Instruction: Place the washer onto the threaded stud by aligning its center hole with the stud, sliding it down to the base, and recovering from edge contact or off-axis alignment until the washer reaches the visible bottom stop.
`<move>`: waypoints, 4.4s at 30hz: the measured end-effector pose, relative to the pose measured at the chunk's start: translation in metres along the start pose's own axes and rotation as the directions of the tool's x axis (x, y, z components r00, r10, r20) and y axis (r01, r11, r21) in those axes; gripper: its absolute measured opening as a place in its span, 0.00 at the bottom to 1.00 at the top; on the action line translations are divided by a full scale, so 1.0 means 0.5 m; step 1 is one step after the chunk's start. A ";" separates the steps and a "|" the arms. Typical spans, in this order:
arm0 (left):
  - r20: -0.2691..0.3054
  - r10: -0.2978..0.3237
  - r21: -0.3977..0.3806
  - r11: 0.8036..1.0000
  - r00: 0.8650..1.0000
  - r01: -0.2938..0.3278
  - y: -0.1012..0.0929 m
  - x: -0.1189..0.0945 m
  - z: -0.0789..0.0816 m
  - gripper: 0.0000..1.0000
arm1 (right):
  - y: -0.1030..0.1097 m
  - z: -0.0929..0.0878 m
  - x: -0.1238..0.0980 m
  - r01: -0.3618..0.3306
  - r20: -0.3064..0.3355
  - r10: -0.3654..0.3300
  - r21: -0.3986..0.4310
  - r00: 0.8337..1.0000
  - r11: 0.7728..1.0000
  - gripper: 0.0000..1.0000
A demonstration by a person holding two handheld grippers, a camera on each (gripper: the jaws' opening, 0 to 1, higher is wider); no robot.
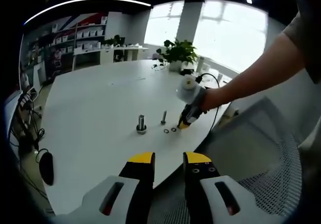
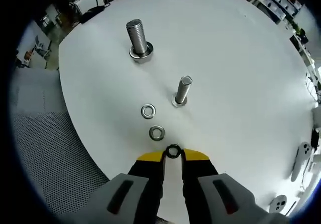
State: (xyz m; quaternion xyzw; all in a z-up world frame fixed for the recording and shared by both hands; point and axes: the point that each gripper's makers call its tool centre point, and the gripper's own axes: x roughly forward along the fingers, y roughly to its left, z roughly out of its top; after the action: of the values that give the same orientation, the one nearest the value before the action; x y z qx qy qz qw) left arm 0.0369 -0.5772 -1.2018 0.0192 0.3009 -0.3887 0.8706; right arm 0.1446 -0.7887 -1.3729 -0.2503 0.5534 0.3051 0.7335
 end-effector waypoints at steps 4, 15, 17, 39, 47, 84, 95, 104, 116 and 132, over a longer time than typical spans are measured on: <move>0.002 0.003 -0.003 1.000 1.000 -0.003 0.001 0.000 0.000 0.20 | -0.002 0.002 0.004 0.009 -0.002 -0.009 -0.017 1.000 1.000 0.14; -0.001 0.001 -0.002 1.000 1.000 -0.001 0.001 -0.001 -0.001 0.20 | -0.007 0.003 0.001 0.027 -0.015 -0.028 -0.055 1.000 0.998 0.14; -0.001 0.001 -0.002 1.000 1.000 -0.001 0.001 -0.001 -0.001 0.20 | -0.005 0.002 0.000 0.024 -0.016 -0.025 -0.058 1.000 0.998 0.14; -0.002 -0.005 0.001 1.000 1.000 0.005 -0.001 0.000 -0.001 0.20 | -0.036 0.082 -0.074 0.065 0.110 -0.054 -0.096 0.992 0.993 0.14; 0.000 -0.006 0.000 1.000 1.000 0.006 -0.001 0.000 0.000 0.20 | -0.033 0.126 -0.094 0.077 0.165 -0.056 -0.125 0.985 0.989 0.14; 0.003 0.006 -0.002 1.000 1.000 -0.006 0.004 -0.001 0.001 0.20 | -0.016 0.160 -0.062 0.052 0.134 -0.022 -0.231 0.991 0.972 0.15; -0.003 0.008 -0.007 1.000 1.000 -0.008 0.005 0.000 -0.002 0.20 | -0.019 0.153 -0.026 0.023 0.089 -0.002 -0.238 0.996 0.971 0.15; -0.009 0.009 -0.007 1.000 1.000 -0.009 0.005 0.001 -0.004 0.20 | -0.014 0.139 0.010 -0.002 0.038 0.011 -0.228 0.999 0.974 0.15; -0.005 0.009 -0.009 1.000 1.000 -0.009 0.006 0.000 -0.003 0.20 | -0.008 0.129 0.019 -0.014 0.011 0.018 -0.250 1.000 0.968 0.16; -0.005 0.009 -0.008 1.000 1.000 -0.009 0.005 0.000 -0.003 0.20 | -0.010 0.076 -0.002 -0.015 -0.001 0.015 -0.190 1.000 0.982 0.17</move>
State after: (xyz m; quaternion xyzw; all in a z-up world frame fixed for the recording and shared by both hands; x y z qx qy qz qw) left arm 0.0380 -0.5748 -1.2033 0.0179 0.3047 -0.3836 0.8716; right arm 0.1731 -0.7654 -1.3618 -0.3148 0.5234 0.3620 0.7042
